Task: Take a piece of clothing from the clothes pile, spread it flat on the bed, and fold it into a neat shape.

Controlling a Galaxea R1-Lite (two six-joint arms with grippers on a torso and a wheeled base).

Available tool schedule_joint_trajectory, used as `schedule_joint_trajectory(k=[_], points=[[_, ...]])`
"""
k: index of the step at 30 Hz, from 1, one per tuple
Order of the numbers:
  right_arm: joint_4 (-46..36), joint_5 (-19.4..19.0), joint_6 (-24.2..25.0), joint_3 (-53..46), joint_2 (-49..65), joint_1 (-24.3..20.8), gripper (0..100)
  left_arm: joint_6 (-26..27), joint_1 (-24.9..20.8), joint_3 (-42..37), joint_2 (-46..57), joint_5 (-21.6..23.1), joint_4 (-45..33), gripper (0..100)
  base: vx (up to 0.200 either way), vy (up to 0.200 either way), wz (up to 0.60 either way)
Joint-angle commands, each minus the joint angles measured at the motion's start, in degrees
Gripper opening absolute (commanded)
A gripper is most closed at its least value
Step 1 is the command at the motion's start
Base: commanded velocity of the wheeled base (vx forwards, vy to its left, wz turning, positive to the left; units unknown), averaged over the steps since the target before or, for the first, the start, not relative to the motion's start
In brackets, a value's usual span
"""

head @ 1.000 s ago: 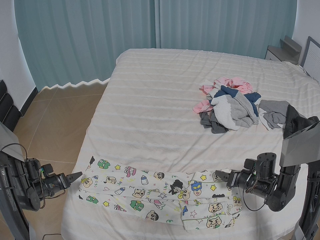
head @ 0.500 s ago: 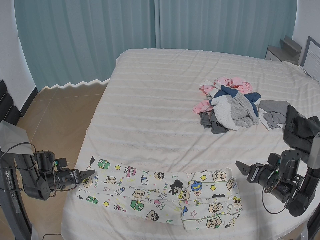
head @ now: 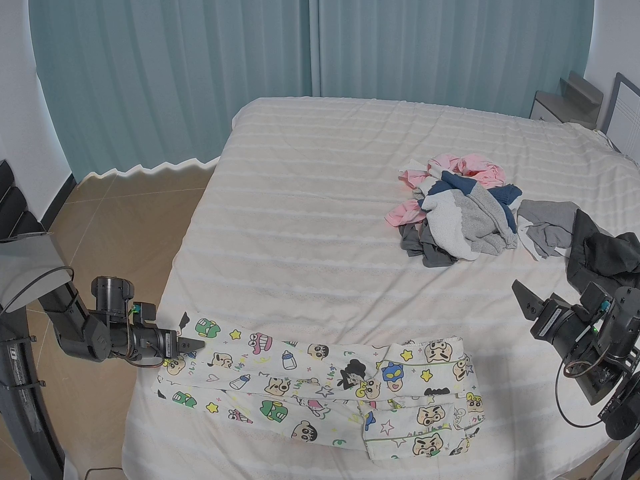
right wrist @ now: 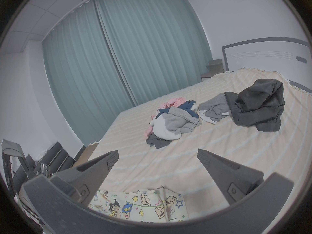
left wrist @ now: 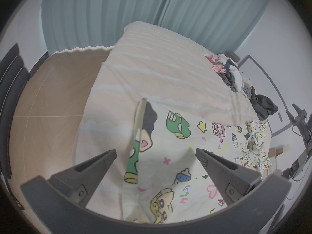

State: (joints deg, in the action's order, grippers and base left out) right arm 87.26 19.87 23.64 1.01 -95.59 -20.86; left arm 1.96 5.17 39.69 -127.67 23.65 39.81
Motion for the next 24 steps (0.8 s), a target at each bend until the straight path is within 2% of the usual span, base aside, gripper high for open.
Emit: schedule_joint_trajectory(k=[1,5,13,24], points=[[-1.9,0.8,1.6,-1.0,4.4,-1.5,100,0.5,-1.6,3.4,0.5,-0.2,-3.3,100,0.0,0.0,0.0],[-6.0,0.4,4.0,-1.0,6.3,-2.8,100,1.5,-2.3,4.6,-0.5,-0.4,-6.3,100,0.0,0.0,0.0],[-6.3,0.4,4.4,-1.0,6.7,-3.7,100,6.3,-2.1,4.3,-3.7,-2.8,-7.5,100,0.0,0.0,0.0],[-6.3,0.3,4.6,-1.0,6.2,-3.7,100,5.4,-3.5,4.3,-4.9,-1.2,-7.5,100,0.0,0.0,0.0]])
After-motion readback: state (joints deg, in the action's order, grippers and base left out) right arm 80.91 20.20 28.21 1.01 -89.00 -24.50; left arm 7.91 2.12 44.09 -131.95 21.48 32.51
